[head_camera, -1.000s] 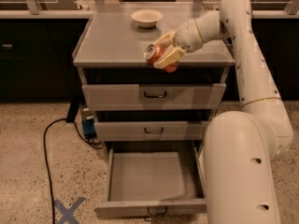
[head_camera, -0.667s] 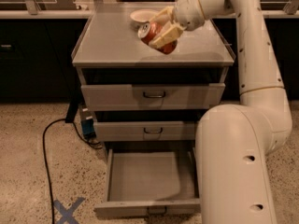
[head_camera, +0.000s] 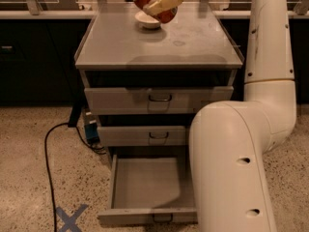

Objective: Pick coke can from bottom drawer and place on counter

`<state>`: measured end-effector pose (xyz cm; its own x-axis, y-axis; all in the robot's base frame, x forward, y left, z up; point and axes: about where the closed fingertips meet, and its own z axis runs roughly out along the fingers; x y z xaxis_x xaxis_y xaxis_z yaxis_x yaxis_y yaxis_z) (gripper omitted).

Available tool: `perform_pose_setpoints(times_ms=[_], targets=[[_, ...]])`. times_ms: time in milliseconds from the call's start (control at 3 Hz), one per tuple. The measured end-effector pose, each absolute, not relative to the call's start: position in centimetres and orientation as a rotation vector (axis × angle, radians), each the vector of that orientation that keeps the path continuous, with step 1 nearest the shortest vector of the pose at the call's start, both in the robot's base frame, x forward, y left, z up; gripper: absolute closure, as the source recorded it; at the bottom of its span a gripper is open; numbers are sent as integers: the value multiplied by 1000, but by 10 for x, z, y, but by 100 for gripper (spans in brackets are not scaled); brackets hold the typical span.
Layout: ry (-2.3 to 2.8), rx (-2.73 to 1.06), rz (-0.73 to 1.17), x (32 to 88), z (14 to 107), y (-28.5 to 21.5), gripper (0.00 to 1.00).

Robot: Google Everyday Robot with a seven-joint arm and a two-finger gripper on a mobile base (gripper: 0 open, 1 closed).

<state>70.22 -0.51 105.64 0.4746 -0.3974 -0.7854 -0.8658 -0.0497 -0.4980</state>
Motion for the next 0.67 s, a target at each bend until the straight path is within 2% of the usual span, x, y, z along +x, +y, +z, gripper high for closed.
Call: perform_pose_setpoints(times_ms=[667], targets=[[1054,-1644,510,757,996,29,100]])
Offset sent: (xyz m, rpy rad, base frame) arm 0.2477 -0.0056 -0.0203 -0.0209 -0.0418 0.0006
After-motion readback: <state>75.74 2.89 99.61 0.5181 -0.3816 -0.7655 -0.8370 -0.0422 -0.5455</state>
